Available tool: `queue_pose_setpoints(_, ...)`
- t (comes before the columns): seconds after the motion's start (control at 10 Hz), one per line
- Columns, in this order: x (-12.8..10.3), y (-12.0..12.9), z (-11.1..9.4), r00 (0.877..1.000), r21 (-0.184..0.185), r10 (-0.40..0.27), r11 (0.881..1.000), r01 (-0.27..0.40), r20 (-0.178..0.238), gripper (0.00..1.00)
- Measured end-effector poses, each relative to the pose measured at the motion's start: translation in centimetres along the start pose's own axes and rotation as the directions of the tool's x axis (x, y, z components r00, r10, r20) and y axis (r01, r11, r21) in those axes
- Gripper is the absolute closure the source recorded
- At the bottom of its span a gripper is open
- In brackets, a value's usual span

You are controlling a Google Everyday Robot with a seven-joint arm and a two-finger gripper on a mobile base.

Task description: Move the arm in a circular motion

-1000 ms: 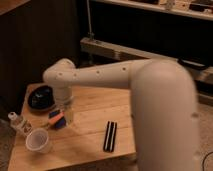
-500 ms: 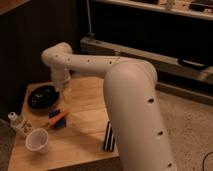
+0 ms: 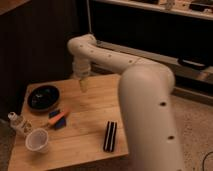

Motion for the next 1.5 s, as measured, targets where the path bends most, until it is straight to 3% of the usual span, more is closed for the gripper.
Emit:
queue_pose_setpoints(0.2, 3.5, 4.1, -1.5, 0.996, 0.009, 0.090, 0.996, -0.089, -0.014, 0.35)
queue_pose_setpoints(0.5, 4.9, 12.5, -2.6, 0.976, -0.015, 0.212, 0.977, -0.213, -0.039, 0.35)
queue_pose_setpoints(0.7, 2.9, 17.2, -2.1, 0.968, -0.050, 0.248, 0.967, -0.250, -0.046, 0.35)
queue_pose_setpoints(0.9, -0.3, 20.8, -0.8, 0.975, -0.097, 0.219, 0.970, -0.221, -0.034, 0.35)
queue_pose_setpoints(1.1, -2.4, 21.1, 0.3, 0.986, -0.121, 0.168, 0.978, -0.168, -0.014, 0.35)
queue_pose_setpoints(1.3, -5.0, 19.1, 1.9, 0.997, -0.141, 0.073, 0.988, -0.070, 0.015, 0.35)
queue_pose_setpoints(1.5, -8.4, 15.6, 3.3, 0.999, -0.153, -0.030, 0.988, 0.037, 0.043, 0.35)
